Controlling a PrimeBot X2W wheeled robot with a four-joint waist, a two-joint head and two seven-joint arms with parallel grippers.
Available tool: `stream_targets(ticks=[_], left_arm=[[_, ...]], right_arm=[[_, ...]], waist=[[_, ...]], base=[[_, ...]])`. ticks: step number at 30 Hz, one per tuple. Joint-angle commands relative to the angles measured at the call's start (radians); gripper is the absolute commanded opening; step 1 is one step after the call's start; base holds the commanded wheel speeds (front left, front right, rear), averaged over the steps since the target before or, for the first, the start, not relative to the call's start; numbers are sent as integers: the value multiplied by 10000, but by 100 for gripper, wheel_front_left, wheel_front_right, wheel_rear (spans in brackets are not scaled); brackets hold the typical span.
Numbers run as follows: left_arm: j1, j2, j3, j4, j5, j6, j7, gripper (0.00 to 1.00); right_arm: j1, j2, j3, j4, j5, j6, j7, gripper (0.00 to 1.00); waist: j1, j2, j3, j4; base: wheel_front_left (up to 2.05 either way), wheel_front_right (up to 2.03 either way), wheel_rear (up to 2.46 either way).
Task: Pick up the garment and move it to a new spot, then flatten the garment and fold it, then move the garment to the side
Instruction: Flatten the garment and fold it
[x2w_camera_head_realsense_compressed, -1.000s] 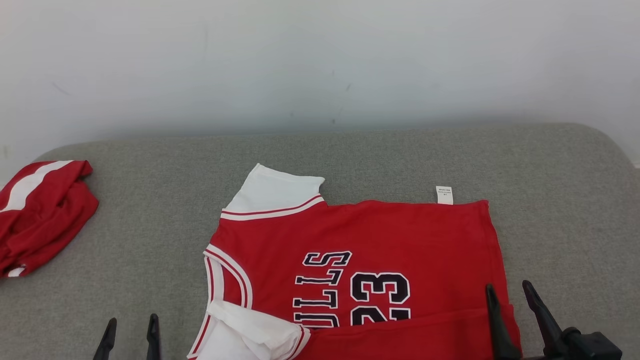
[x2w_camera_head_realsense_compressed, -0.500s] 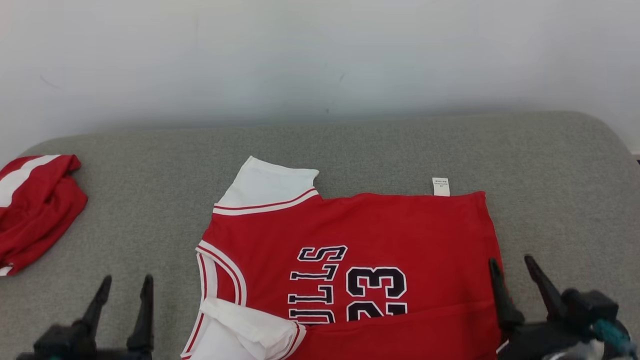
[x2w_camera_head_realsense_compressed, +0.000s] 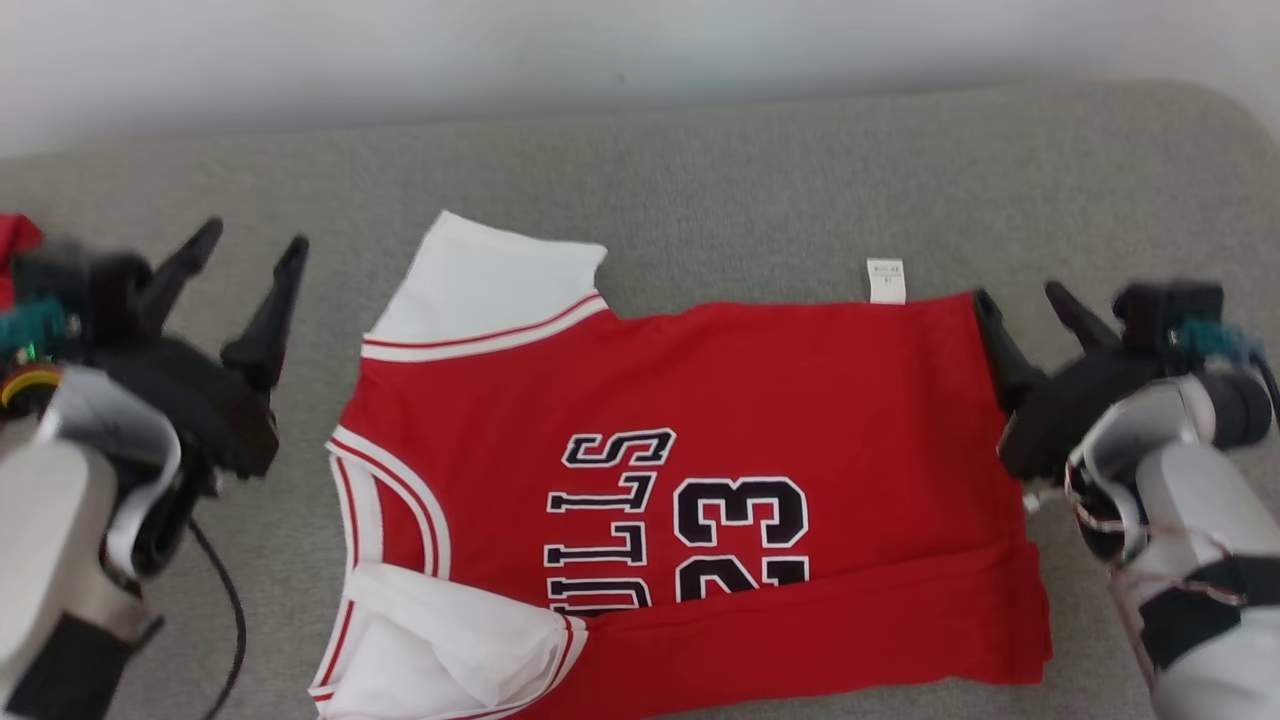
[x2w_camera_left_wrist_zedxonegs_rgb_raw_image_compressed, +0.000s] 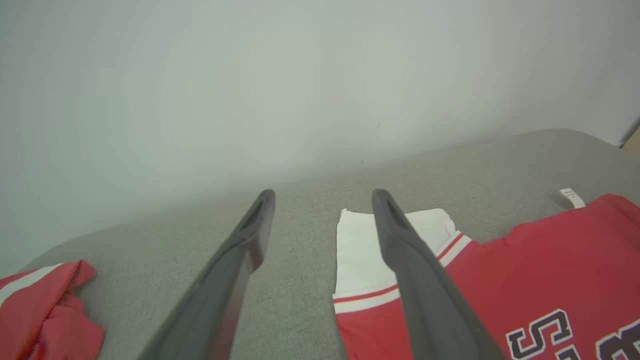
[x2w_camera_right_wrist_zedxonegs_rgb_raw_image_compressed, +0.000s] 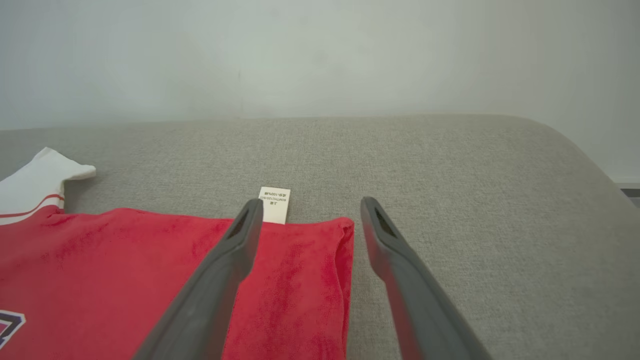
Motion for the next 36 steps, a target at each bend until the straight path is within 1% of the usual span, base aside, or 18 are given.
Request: stream_targets(ticks=[1, 4, 9, 12, 17, 22, 30, 36], left_arm=[[-558, 107, -298, 218, -359, 13, 203, 100], [-1610, 452, -950, 825, -972, 14, 846, 100], [-3104, 760, -2039, 1819, -1497, 13, 1618, 100], [-3813, 834, -2684, 2358, -1661, 13, 2083, 100], [-4631, 866, -3519, 3291, -2071, 13, 2648, 100], [-5109, 949, -4035, 3913, -2427, 12, 2611, 100], [-5697, 1211, -4872, 4688, -2821, 12, 2456, 100], [-5967, 1190, -5158, 5107, -3044, 12, 2396, 100]], right_arm=[[-495, 35, 107, 211, 58, -25, 226, 100], [-1362, 82, 367, 774, -12, -25, 846, 100], [-2579, 280, 889, 1477, 59, -25, 1500, 100], [-3127, 460, 1174, 1884, 124, -25, 1887, 100], [-3688, 791, 1495, 2504, 294, -25, 2202, 100], [-4128, 1078, 1799, 3006, 309, -25, 2354, 100], [-4797, 1575, 2156, 3767, 464, -25, 2273, 100], [-5032, 1735, 2331, 4074, 571, -25, 2125, 100]], waist=[[-2, -1, 1029, -447], [-2, -1, 1421, -661], [-2, -1, 1899, -1042], [-2, -1, 2079, -1215], [-2, -1, 2283, -1486], [-2, -1, 2416, -1754], [-2, -1, 2738, -2211], [-2, -1, 2927, -2345]], base=[[0, 0, 0], [0, 0, 0], [0, 0, 0], [0, 0, 0], [0, 0, 0], [0, 0, 0], [0, 0, 0], [0, 0, 0]])
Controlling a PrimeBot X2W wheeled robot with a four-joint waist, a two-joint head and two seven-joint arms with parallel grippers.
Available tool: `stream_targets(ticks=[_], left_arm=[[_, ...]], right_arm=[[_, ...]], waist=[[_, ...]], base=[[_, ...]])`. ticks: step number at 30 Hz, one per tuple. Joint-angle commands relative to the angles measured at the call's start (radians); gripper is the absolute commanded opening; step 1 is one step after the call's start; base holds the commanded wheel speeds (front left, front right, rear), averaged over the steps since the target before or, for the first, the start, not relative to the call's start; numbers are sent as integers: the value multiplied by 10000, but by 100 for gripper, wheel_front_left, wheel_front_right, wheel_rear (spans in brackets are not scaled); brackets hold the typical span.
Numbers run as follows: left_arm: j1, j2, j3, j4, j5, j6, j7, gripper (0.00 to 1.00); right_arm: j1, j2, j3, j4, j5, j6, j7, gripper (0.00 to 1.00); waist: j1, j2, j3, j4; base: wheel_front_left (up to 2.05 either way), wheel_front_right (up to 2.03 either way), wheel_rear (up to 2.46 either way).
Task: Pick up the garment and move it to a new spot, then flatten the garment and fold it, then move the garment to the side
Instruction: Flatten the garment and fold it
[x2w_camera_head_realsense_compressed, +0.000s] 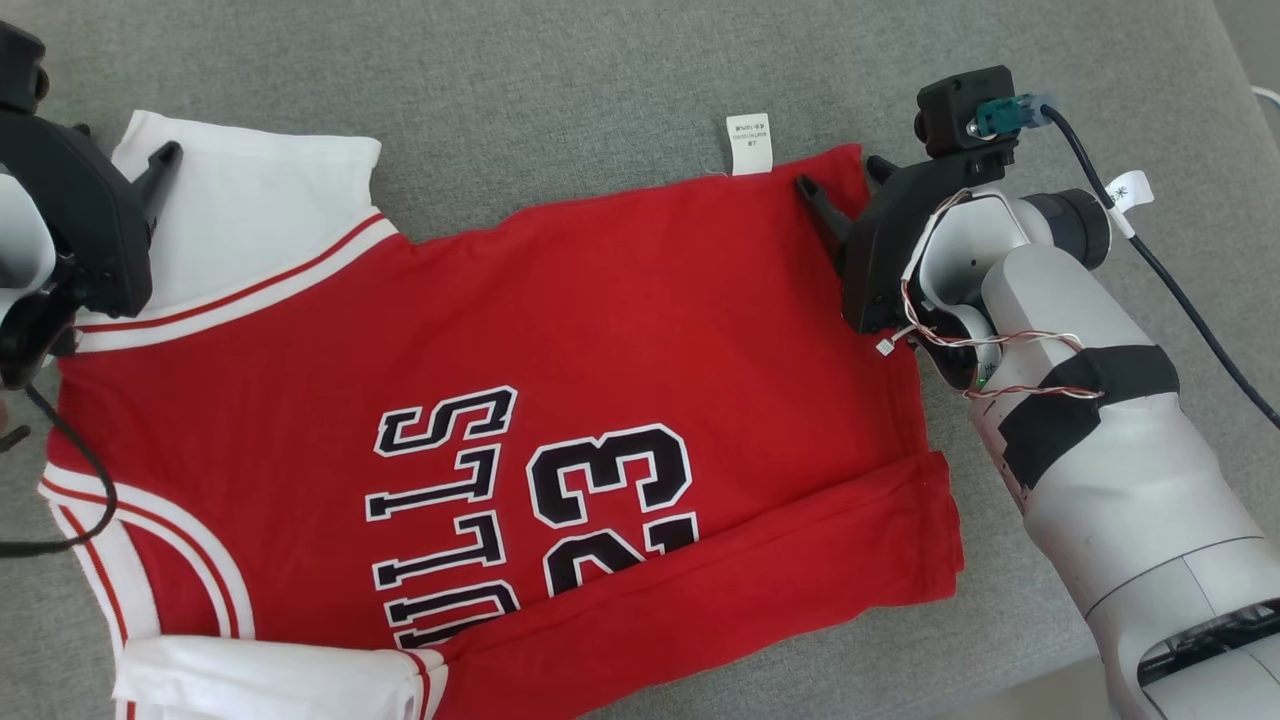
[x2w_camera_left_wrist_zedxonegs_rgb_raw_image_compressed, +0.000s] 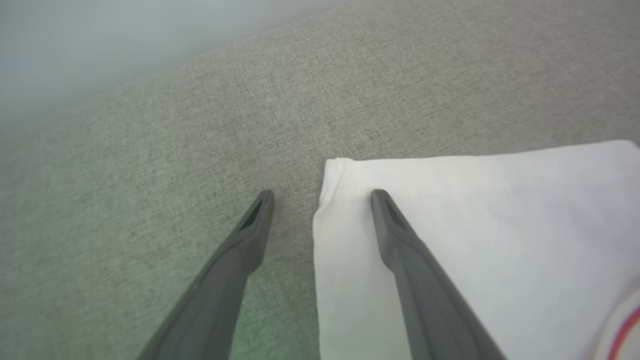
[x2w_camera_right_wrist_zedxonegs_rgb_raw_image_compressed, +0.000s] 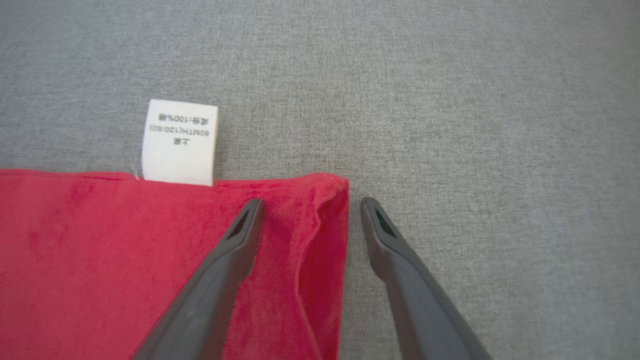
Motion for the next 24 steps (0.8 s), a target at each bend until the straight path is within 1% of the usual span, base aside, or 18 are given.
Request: stream_targets(ticks=[1, 4, 5, 6, 7, 11, 14, 18, 24], left_arm=[[-65, -23, -95, 78, -32, 14, -44, 100], [-58, -119, -386, 213, -186, 11, -4, 100], [-79, -152, -463, 233, -243, 12, -36, 59], [-76, -193, -534, 257, -311, 12, -52, 32], [-48, -218, -648, 222, -399, 12, -38, 0], [-160, -200, -822, 204, -614, 20, -409, 0], [-256, -325, -814, 124, -875, 20, -1027, 0], [-152, -588, -903, -119, -1097, 18, -1913, 0], [179, -561, -1240, -673, -1331, 18, -3144, 0]], right_arm=[[-3, 63, 50, 135, 33, -25, -16, 100], [-79, 107, 137, 327, 119, -25, -62, 100], [-127, 113, 149, 387, 143, -25, -97, 73], [-185, 128, 168, 399, 187, -25, -184, 18], [-244, 122, 150, 409, 212, -25, -324, 0], [-413, 24, 114, 562, 256, -25, -772, 0], [-466, -87, 149, 596, 250, -25, -1333, 0], [-159, -423, 271, 770, 301, -26, -1987, 0], [449, -848, 664, 702, 555, -25, -2999, 0]], waist=[[0, -1, 92, -67], [0, -1, 162, -66], [0, -1, 194, -48], [0, -1, 221, -26], [0, -1, 240, 2], [0, -1, 168, 185], [0, -1, -17, 381], [0, -1, -412, 777], [0, -1, -952, 1344]], base=[[0, 0, 0], [0, 0, 0], [0, 0, 0], [0, 0, 0], [0, 0, 0], [0, 0, 0], [0, 0, 0], [0, 0, 0], [0, 0, 0]])
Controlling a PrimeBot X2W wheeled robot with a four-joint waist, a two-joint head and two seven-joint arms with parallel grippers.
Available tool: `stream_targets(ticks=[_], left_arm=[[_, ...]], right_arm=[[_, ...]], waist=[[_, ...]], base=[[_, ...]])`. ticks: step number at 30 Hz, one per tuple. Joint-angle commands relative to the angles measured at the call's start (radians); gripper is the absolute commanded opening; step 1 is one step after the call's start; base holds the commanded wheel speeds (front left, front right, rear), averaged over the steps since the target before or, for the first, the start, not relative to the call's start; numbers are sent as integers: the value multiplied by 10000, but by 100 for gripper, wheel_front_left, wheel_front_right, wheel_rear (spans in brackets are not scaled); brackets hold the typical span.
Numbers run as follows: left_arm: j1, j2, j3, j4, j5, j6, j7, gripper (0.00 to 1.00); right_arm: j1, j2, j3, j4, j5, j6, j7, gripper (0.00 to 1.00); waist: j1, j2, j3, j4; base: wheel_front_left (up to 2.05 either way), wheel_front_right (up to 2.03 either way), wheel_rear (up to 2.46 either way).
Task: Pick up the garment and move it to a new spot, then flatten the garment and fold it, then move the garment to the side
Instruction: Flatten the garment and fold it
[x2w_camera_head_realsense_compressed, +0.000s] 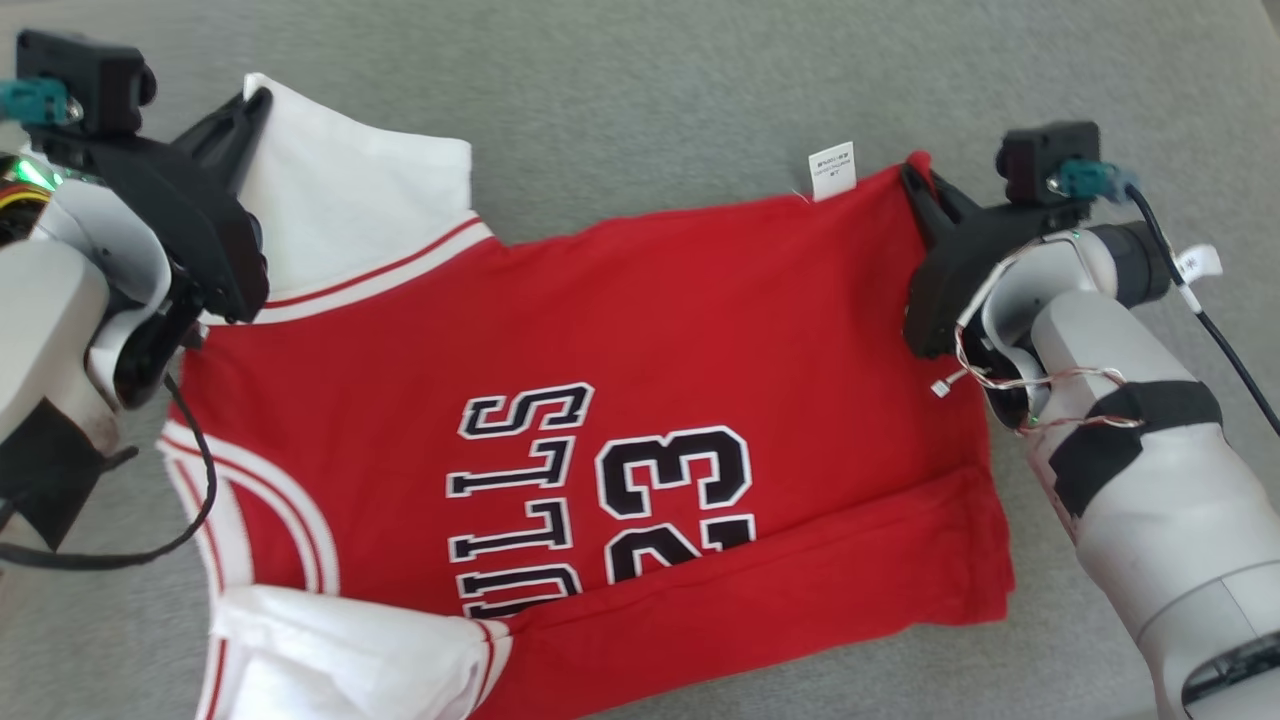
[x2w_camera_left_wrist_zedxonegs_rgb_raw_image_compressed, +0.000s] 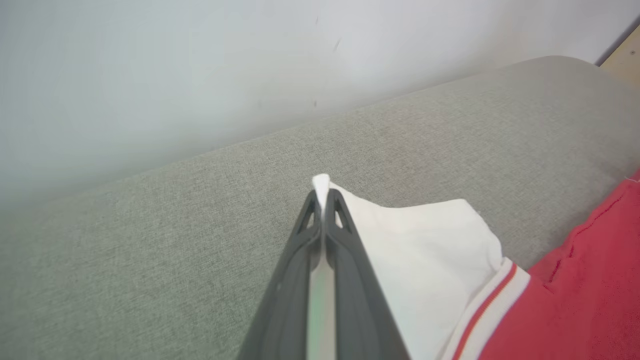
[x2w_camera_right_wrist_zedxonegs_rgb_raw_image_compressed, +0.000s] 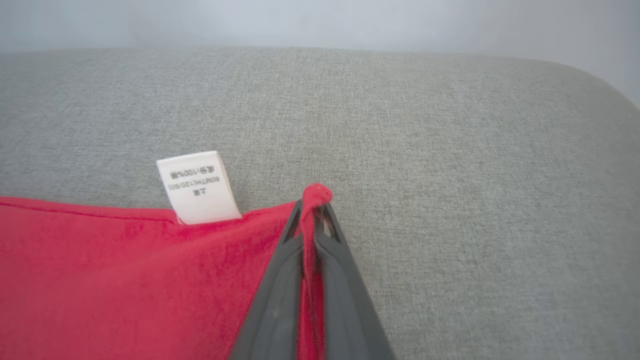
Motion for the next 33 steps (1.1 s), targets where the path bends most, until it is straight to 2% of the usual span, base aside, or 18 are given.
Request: stream_targets(ticks=[1, 9, 12, 18, 26, 33], left_arm=[[188, 75, -40, -110, -28, 24, -295, 0], [1127, 227, -345, -1125, -66, 24, -2066, 0], [1704, 83, -291, -1614, -124, 52, -2391, 0], [2831, -88, 22, -2615, 88, 410, -2657, 0], [5246, -324, 1572, -4657, 1063, 1203, -2666, 0], [7075, -518, 2528, -5711, 1826, 1475, -2669, 0]], right_arm=[[203, -102, 105, -59, 102, -25, -198, 0], [1021, -567, 661, -236, 527, -25, -1278, 0], [1420, -840, 749, -314, 730, -25, -1689, 0], [2254, -1313, 836, -662, 1023, -25, -2201, 0], [3552, -1974, 438, -1735, 1323, -25, -2430, 0], [4720, -2257, -430, -2951, 1187, -25, -2434, 0]], waist=[[0, 0, -434, 455], [0, 0, -1050, 1062], [0, 0, -1347, 1354], [0, 0, -1752, 1737], [0, 0, -2076, 1911], [0, 0, -2224, 1964]], base=[[0, 0, 0], [0, 0, 0], [0, 0, 0], [0, 0, 0], [0, 0, 0], [0, 0, 0]])
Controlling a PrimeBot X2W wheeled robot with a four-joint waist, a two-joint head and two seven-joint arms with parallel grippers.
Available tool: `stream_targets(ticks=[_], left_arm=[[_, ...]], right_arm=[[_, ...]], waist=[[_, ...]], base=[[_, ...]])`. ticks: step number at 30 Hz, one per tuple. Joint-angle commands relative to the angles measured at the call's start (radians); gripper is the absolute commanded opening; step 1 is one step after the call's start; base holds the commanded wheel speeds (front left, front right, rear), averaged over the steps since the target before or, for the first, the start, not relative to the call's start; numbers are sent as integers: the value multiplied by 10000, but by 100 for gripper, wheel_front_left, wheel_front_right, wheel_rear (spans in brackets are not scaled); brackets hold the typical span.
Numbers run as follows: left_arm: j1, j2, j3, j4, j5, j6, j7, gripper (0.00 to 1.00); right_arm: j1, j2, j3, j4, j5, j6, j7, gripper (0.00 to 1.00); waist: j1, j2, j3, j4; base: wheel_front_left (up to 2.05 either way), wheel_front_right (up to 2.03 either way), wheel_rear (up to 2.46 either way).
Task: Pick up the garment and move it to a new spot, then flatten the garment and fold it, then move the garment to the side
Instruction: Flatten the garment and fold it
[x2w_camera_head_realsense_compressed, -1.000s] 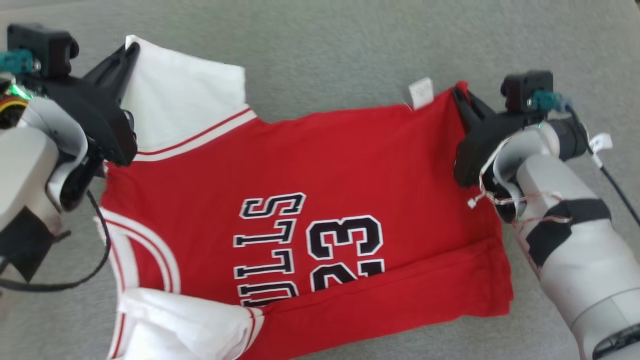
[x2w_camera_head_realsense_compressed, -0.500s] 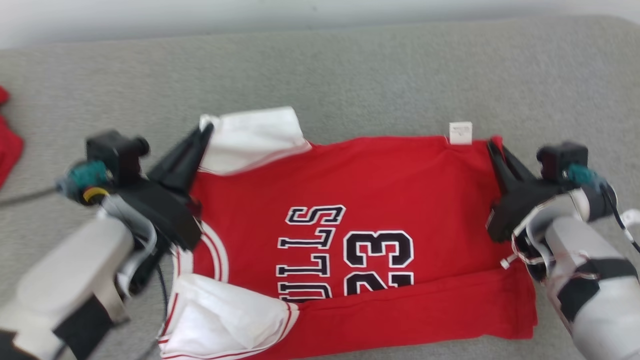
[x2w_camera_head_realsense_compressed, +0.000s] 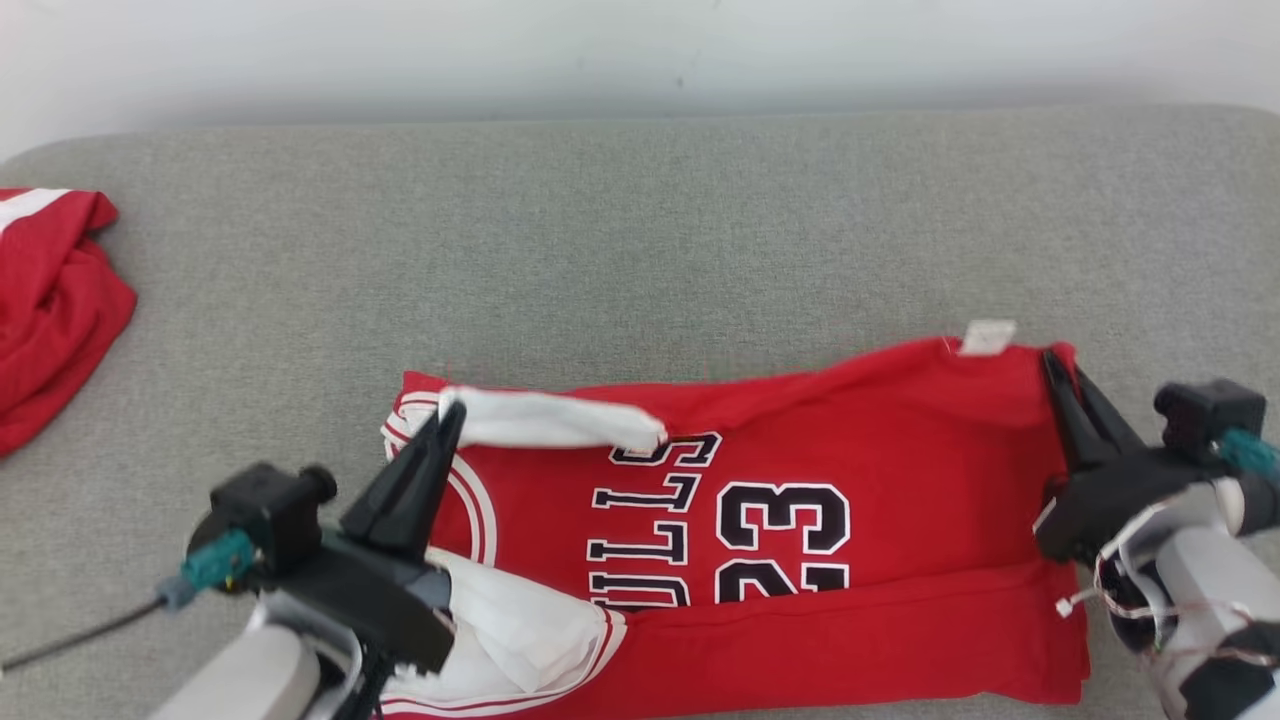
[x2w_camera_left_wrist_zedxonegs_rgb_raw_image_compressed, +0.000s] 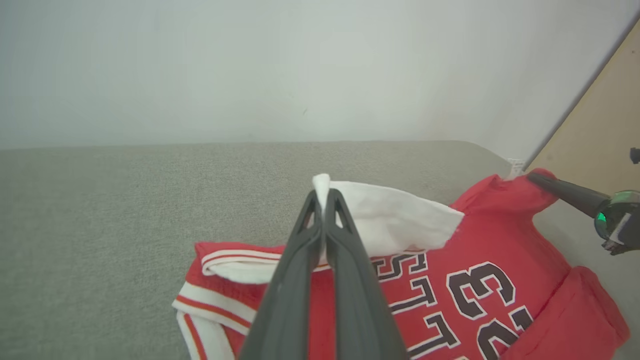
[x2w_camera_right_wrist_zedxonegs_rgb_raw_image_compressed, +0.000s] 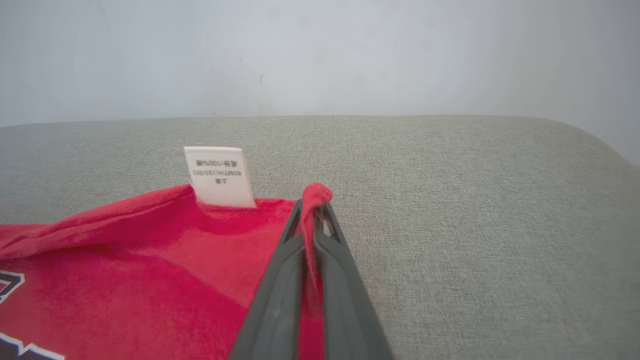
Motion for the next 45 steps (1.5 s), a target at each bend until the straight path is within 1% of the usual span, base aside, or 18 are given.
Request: stream_targets(ticks=[1, 4, 11, 13, 14, 15, 16, 17, 21, 24, 27, 28, 29, 31, 35, 38, 41, 45], left_arm=[[369, -98, 129, -98, 81, 73, -28, 0], [932, -198, 445, -164, 192, 61, -29, 0], [2036, -478, 1038, 210, 381, -99, -30, 0], [2291, -583, 1294, 347, 417, -97, -30, 0], [2440, -665, 1380, 410, 404, -141, -30, 0], [2554, -749, 1466, 475, 431, -189, -30, 13], [2648, -780, 1543, 535, 547, -206, -30, 87], [2758, -836, 1639, 617, 552, -246, -30, 100], [3134, -1087, 2303, 717, 934, -294, -30, 100], [3489, -1341, 3239, 481, 1342, -319, -30, 100], [3816, -1682, 4481, 37, 2090, -301, -30, 100], [3816, -1682, 4481, 37, 2090, -301, -30, 100], [4066, -1999, 5398, -340, 2697, -319, -30, 100], [4276, -2296, 6213, -773, 3493, -359, -30, 100], [4761, -3201, 7536, -1520, 4784, -661, -31, 100], [5039, -3781, 8089, -1584, 5330, -949, -31, 100], [5314, -4102, 8344, -1514, 5914, -1153, -31, 100], [5563, -4472, 8643, -1265, 6058, -1302, -31, 100]], right_arm=[[351, -53, -113, -265, -20, -25, -42, 0], [932, -170, -377, -735, -103, -25, -29, 0], [2204, -216, -803, -1723, -44, -25, -27, 0], [2557, -160, -733, -1909, 32, -25, -26, 0], [2662, -190, -721, -2033, 35, -25, -26, 29], [2757, -246, -745, -2130, 6, -25, -27, 87], [2909, -294, -719, -2189, -14, -25, -26, 100], [3005, -304, -713, -2287, -19, -25, -26, 100], [3331, -437, -709, -2604, -27, -25, -26, 100], [3614, -457, -833, -3071, 240, -25, -26, 100], [3823, -440, -1086, -3151, 589, -25, -25, 100], [3823, -440, -1086, -3151, 589, -25, -25, 100], [3829, -483, -1145, -2898, 528, -25, 19, 100], [3778, -372, -1243, -2528, 402, -25, 139, 100], [3503, 25, -1521, -1726, 132, -25, 418, 100], [3386, 317, -1664, -1159, -16, -25, 615, 100], [3247, 576, -1848, -575, -96, -25, 779, 100], [3046, 834, -1847, 31, -125, -25, 893, 100]], waist=[[2, 0, -63, 37], [2, 0, -167, 64], [2, 0, -444, 50], [2, 0, -505, 23], [2, 0, -520, 11], [2, 0, -534, 2], [2, 0, -547, -4], [2, 0, -556, -19], [2, 0, -621, -68], [2, 0, -690, -78], [2, 0, -733, -69], [2, 0, -733, -69], [2, 0, -751, -40], [2, 0, -766, 12], [2, 0, -784, 112], [2, 0, -798, 189], [2, 0, -830, 257], [2, 0, -868, 327]], base=[[0, 0, 0], [0, 0, 0], [0, 0, 0], [0, 0, 0], [0, 0, 0], [0, 0, 0], [0, 0, 0], [0, 0, 0], [0, 0, 0], [0, 0, 0], [0, 0, 0], [0, 0, 0], [0, 0, 0], [0, 0, 0], [0, 0, 0], [0, 0, 0], [0, 0, 0], [0, 0, 0]])
